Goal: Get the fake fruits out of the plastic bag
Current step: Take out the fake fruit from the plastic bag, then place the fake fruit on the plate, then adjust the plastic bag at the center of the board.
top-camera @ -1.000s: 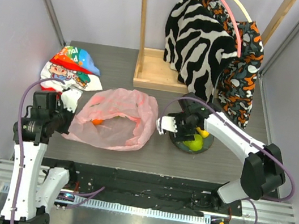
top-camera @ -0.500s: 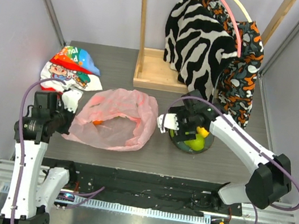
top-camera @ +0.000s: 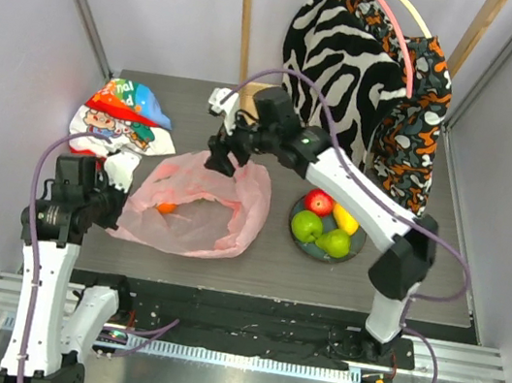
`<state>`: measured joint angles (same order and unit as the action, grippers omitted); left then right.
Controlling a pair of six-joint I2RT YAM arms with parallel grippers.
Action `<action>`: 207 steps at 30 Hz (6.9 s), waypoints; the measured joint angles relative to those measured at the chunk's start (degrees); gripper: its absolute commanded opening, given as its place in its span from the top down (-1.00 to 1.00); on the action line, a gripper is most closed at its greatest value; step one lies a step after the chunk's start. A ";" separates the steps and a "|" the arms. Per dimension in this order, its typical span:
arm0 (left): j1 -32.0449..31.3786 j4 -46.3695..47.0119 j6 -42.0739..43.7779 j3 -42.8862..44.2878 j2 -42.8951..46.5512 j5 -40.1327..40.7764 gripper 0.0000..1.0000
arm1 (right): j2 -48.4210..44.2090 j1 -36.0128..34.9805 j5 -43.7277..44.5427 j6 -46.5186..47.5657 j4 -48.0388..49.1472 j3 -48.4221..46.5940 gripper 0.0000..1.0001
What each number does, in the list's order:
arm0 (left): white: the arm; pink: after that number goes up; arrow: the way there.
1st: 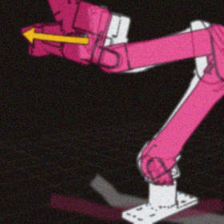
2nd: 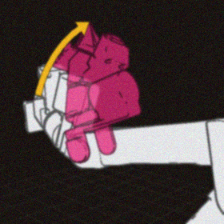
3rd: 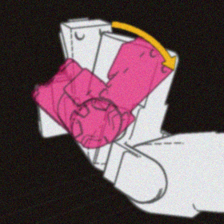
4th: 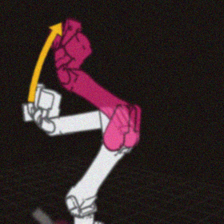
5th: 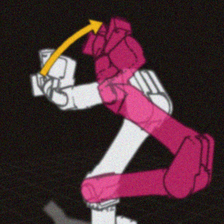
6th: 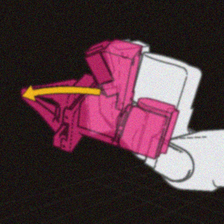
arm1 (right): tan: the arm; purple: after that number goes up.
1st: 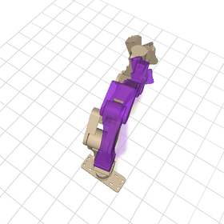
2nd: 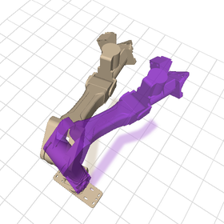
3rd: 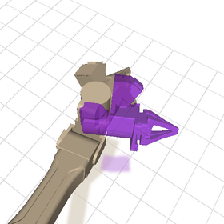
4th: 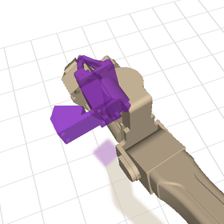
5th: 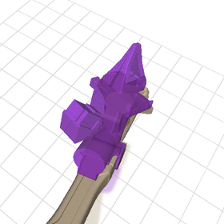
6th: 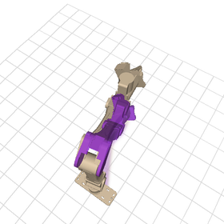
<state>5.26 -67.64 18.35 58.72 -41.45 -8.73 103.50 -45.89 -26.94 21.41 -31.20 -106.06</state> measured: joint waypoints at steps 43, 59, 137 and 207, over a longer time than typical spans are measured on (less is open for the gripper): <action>0.00 -9.18 -2.84 7.04 -5.51 -0.92 1.00 | 37.64 -8.79 9.31 -41.44 11.41 -16.24 -0.83; 0.00 -9.66 -2.73 7.61 -3.91 -1.03 1.00 | 45.68 -10.80 7.89 -46.12 17.84 -24.09 -0.77; 0.00 3.82 -4.52 6.23 -10.40 -8.09 1.00 | -19.45 53.92 0.07 14.38 -24.44 46.64 0.42; 0.07 -10.03 -7.43 19.19 3.50 -18.91 1.00 | 20.04 -11.69 -16.00 -27.78 1.81 -3.06 -0.07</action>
<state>5.32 -77.67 10.92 77.91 -37.95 -27.64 123.55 -57.58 -42.94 -6.37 -29.39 -109.12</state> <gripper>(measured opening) 0.030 0.505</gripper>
